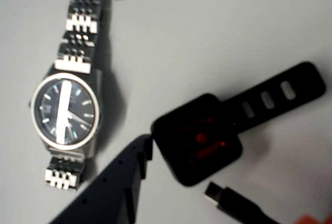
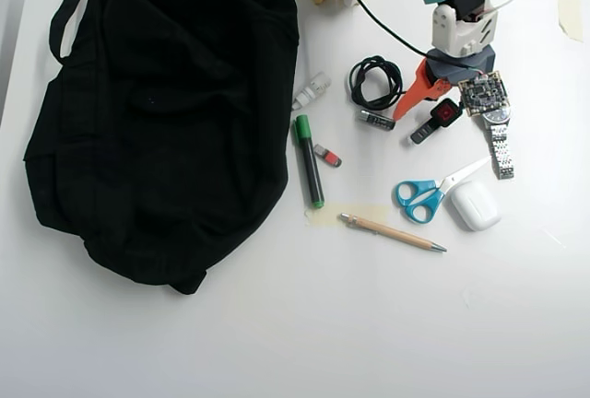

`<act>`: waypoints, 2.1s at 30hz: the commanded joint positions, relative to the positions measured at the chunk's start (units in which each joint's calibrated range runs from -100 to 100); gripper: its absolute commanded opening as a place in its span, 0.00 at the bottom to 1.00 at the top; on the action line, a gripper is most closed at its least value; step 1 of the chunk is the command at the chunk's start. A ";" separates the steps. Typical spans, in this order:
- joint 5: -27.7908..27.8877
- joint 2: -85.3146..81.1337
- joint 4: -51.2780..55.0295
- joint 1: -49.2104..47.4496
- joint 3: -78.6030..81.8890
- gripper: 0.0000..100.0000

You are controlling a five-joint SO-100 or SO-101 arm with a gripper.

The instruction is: Put the black bike light into the black bag

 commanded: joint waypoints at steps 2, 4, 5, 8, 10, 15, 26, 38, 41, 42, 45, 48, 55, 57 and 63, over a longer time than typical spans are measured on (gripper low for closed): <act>0.27 0.25 -0.68 0.37 -3.16 0.51; 0.27 0.84 -0.68 0.37 -4.05 0.51; 0.27 1.25 -0.68 0.37 -4.32 0.51; 0.27 2.08 -0.42 0.37 -5.58 0.51; 0.27 2.33 -0.34 0.37 -5.76 0.51; 0.06 2.33 -0.34 0.44 -5.85 0.51; 0.01 2.33 -0.42 0.59 -5.40 0.39; -0.30 2.25 -0.77 0.67 -5.31 0.22; -0.30 2.16 -0.77 0.67 -5.31 0.21; -0.30 2.16 -0.77 0.67 -5.31 0.21; -0.30 2.16 -0.77 0.74 -5.22 0.19; -0.30 2.16 -0.77 1.42 -5.13 0.16; -0.09 1.33 -0.77 2.31 -5.22 0.03; -0.15 1.42 -0.77 2.31 -5.22 0.02; -0.15 1.08 -0.77 2.39 -5.13 0.02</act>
